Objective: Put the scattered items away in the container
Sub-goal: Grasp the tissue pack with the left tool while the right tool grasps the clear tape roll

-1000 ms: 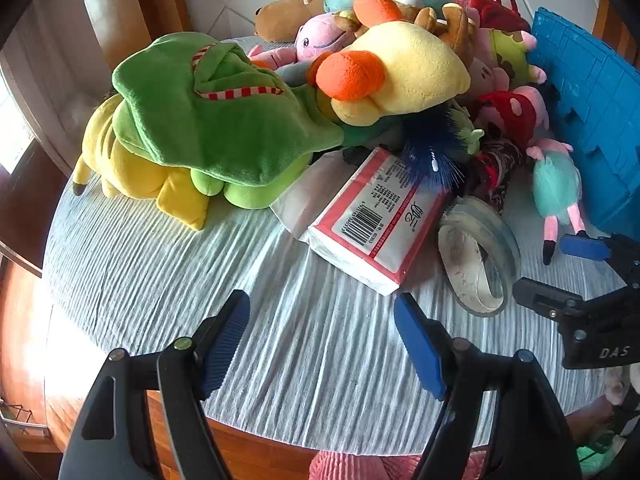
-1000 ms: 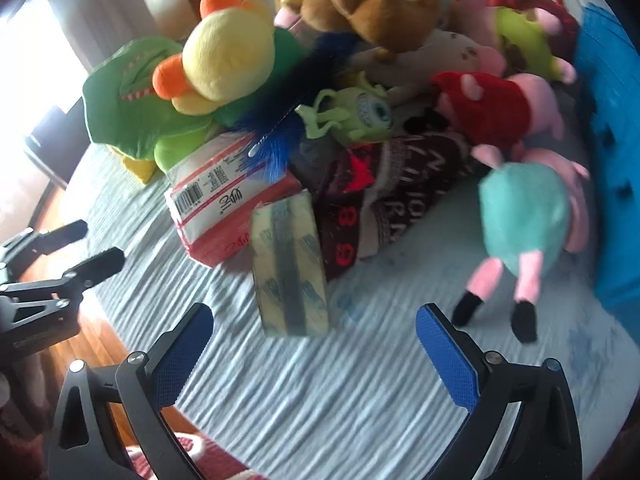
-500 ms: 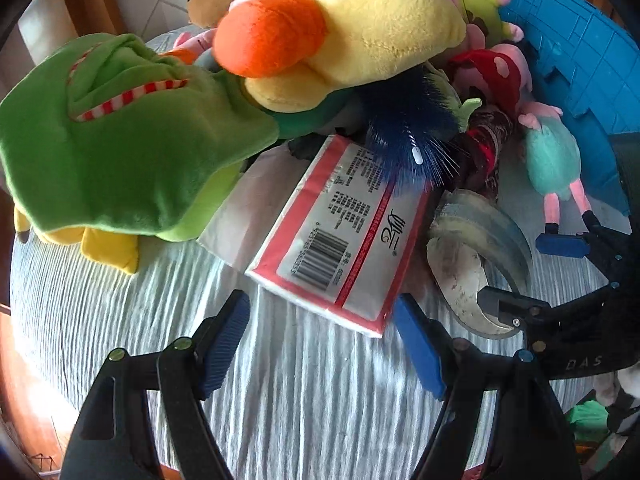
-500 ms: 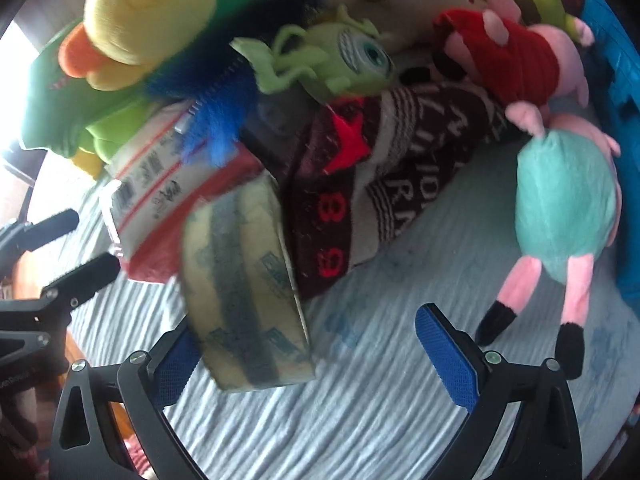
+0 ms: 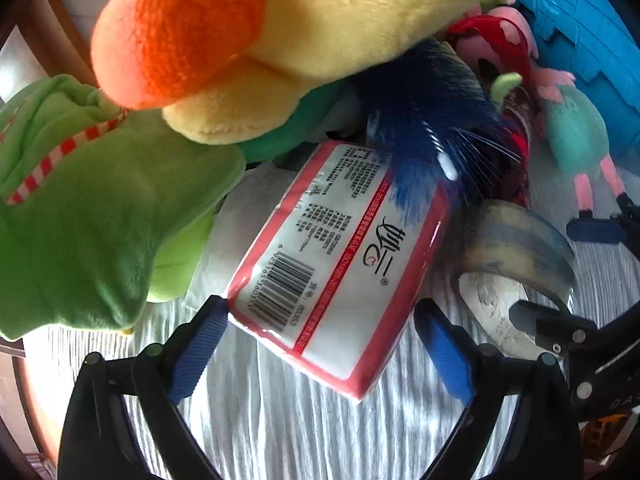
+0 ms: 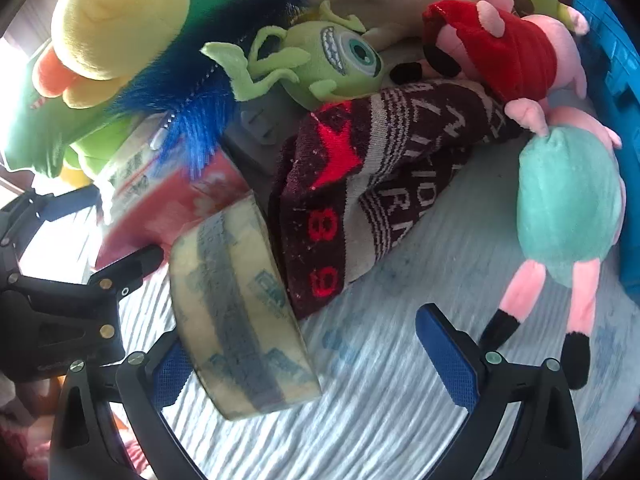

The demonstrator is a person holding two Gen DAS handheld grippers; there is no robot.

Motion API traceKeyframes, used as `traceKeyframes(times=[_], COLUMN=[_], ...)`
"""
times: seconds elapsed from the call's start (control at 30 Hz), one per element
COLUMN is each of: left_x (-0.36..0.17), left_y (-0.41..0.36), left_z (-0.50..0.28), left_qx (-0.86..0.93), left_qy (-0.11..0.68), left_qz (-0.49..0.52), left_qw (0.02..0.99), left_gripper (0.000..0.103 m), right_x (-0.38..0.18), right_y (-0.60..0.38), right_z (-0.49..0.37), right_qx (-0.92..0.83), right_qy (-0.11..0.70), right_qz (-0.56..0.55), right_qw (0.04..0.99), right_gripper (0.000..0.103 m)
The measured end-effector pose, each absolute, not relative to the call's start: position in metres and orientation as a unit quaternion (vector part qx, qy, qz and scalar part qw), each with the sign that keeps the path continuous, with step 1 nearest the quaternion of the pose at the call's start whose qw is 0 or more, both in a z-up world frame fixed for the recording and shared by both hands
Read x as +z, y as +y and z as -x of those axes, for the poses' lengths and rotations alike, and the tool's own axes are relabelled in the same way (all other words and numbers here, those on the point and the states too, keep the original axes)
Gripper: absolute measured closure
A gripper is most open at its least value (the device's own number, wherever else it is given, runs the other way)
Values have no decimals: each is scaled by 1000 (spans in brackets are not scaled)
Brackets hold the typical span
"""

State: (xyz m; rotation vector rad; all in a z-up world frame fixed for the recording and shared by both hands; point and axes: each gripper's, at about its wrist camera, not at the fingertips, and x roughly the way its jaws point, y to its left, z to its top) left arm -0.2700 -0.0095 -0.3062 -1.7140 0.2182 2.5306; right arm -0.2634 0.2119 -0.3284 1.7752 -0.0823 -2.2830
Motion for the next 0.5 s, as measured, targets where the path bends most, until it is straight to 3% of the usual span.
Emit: traceKeyframes(times=[0.07,0.5], left_x=[-309,-311], left_y=[-13,-17], left_z=[275,287], left_qx=[826,829], left_qy=[63,75], left_qz=[559,553], left_qw=[38,23], left_gripper=[0,0], right_x=[-329,-335], right_y=[214,231], right_z=[264,267], right_qx=[-782,-780], right_qy=[-29,-28], right_qz=[-611,-616], right_qw=[122,105], right_gripper=[0,0])
